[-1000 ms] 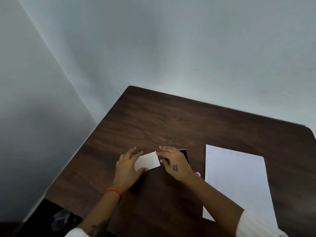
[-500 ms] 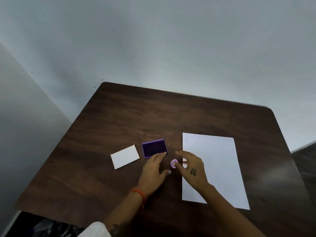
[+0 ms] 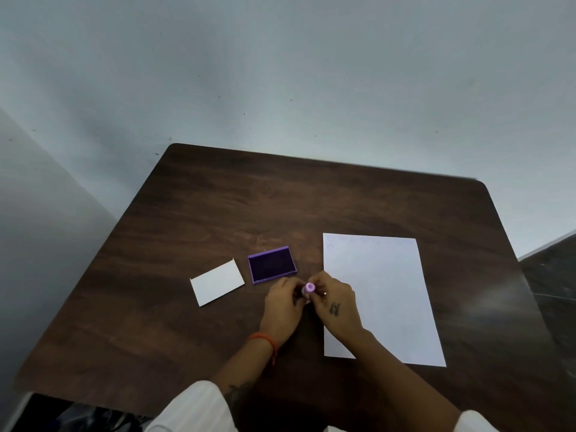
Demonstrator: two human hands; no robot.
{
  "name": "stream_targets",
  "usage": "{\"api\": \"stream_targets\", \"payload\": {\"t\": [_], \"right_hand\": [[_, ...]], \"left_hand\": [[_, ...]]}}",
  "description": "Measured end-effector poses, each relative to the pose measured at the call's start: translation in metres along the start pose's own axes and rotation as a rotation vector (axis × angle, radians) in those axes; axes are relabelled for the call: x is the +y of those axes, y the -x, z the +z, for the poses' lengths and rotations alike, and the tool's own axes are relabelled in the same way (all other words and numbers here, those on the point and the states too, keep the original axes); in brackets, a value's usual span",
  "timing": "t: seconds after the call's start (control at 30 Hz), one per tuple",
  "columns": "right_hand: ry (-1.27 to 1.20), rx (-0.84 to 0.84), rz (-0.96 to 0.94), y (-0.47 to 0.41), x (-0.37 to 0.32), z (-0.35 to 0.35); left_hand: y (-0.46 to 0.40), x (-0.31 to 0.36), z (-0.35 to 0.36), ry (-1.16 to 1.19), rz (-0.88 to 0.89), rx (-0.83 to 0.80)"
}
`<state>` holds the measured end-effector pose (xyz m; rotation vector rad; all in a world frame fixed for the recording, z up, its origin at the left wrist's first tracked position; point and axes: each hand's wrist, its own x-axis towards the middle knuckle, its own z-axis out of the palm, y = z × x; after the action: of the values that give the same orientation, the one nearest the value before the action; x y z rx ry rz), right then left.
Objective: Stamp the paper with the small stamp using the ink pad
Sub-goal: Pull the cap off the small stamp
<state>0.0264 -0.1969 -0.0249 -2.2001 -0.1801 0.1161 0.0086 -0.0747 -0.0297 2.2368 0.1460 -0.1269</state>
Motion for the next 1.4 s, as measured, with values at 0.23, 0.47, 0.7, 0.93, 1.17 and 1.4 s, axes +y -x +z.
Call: {"api": "stream_targets", "payload": {"t": [0.23, 0.47, 0.7, 0.93, 1.17, 1.4], "right_hand": [[-0.223, 0.011, 0.139, 0.002, 0.001, -0.009], [-0.215, 0.005, 0.160, -0.001, -0.003, -0.012], [-0.203, -0.063, 0.157, -0.004, -0.003, -0.018], [-0.155, -0.056, 0.128, -0.006, -0.003, -0.018], [-0.145, -0.064, 0.157, -0.005, -0.006, -0.019], [-0.126, -0.084, 0.139, -0.006, -0.008, -0.020]], "left_hand": [[0.004, 0.000, -0.008, 0.076, 0.034, 0.039], [0.000, 0.005, -0.016, 0.004, 0.064, 0.056], [-0.001, 0.007, -0.019, -0.042, 0.089, 0.051], [-0.001, 0.007, -0.019, -0.073, 0.081, 0.028], [0.000, 0.006, -0.021, -0.084, 0.087, 0.025], [0.001, 0.000, -0.022, -0.098, 0.105, 0.010]]}}
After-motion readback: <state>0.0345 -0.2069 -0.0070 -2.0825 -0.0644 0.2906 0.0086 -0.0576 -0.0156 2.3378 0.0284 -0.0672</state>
